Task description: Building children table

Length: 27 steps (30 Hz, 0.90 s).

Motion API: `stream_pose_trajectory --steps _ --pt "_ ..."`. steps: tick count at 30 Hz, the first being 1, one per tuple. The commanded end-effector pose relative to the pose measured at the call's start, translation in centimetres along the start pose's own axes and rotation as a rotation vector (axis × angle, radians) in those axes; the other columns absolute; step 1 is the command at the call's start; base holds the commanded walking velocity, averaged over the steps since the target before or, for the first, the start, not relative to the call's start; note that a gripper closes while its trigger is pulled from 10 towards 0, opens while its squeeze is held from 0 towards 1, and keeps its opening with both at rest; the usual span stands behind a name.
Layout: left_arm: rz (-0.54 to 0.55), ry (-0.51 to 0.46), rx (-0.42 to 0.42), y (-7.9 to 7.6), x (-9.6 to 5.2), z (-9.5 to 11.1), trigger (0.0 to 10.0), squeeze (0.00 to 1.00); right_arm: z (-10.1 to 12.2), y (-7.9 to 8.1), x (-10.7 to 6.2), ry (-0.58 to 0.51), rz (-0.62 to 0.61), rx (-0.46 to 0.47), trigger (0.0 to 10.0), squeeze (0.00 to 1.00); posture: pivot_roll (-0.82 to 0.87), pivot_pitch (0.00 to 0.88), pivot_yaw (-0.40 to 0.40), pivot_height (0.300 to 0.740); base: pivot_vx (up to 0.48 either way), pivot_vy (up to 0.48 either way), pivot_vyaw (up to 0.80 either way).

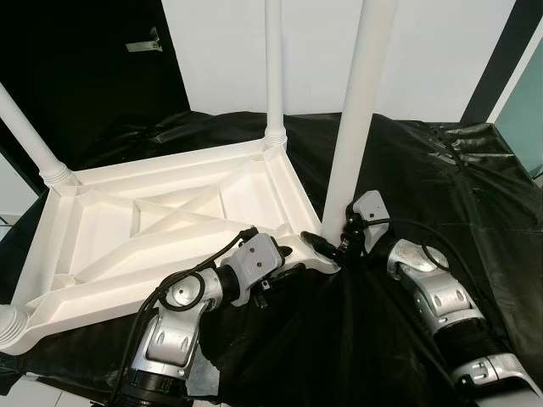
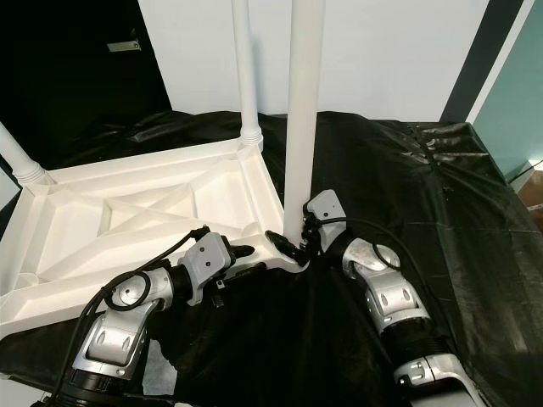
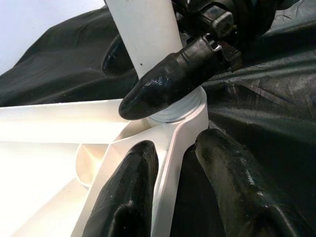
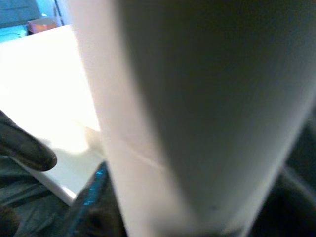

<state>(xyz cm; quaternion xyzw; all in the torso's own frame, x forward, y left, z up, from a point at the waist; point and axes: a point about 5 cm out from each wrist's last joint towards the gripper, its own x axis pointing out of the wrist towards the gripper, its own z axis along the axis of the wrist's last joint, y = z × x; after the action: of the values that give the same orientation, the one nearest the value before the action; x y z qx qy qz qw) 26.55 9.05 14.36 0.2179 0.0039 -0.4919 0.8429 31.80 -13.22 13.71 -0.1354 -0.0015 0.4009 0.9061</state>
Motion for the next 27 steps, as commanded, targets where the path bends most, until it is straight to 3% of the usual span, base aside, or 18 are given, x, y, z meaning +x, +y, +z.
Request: stream_pose_trajectory --steps 1,9,10,12,13,15,16,23,27 --pt "0.179 0.015 -0.001 0.9 -0.5 -0.1 10.0 0.0 -0.5 -0.1 0.0 0.029 0.024 -0.003 0.0 0.0 0.0 0.0 -0.015 0.74 0.0 0.0 0.0" --pt "0.18 0.02 -0.008 0.7 -0.6 -0.2 10.0 0.0 -1.0 -0.2 -0.4 0.03 -0.034 0.047 0.0 0.0 0.0 0.0 -0.012 0.74 0.0 0.0 0.0" --pt "0.177 0.021 -0.01 0.6 -0.7 -0.2 10.0 0.0 -1.1 -0.3 -0.5 0.031 -0.072 0.064 6.2 0.0 0.0 0.0 -0.012 0.74 0.0 0.0 0.0" --pt "0.177 0.021 -0.01 0.6 -0.7 -0.2 10.0 0.0 -1.2 -0.3 -0.5 0.031 -0.079 0.066 6.2 0.0 0.0 0.0 -0.012 0.74 0.0 0.0 0.0" --pt "0.176 0.023 -0.011 0.6 -0.7 -0.3 10.0 0.0 -1.3 -0.4 -0.5 0.036 -0.113 0.068 10.0 0.0 -0.01 0.0 -0.008 0.74 0.0 0.0 0.0" --pt "0.174 0.024 -0.012 0.6 -0.7 -0.3 10.0 0.0 -1.3 -0.3 -0.5 0.034 -0.153 0.082 10.0 0.0 -0.01 0.0 -0.004 0.74 0.0 0.0 0.0" --pt "0.167 0.026 -0.016 0.5 -0.6 -0.3 10.0 0.0 -1.5 -0.1 -0.5 0.04 -0.258 0.095 10.0 0.0 -0.02 0.0 0.004 0.74 0.0 0.0 0.0" --pt "0.158 0.026 -0.019 0.3 -0.5 -0.2 10.0 0.0 -1.6 0.2 -0.6 0.043 -0.333 0.125 10.0 0.0 -0.02 0.0 0.005 0.74 0.0 0.0 0.0" --pt "0.145 0.03 -0.019 0.2 -0.6 -0.3 10.0 0.0 -1.4 1.5 -0.5 0.05 -0.566 0.199 10.0 0.0 -0.03 0.0 0.018 0.74 0.0 0.0 0.0"
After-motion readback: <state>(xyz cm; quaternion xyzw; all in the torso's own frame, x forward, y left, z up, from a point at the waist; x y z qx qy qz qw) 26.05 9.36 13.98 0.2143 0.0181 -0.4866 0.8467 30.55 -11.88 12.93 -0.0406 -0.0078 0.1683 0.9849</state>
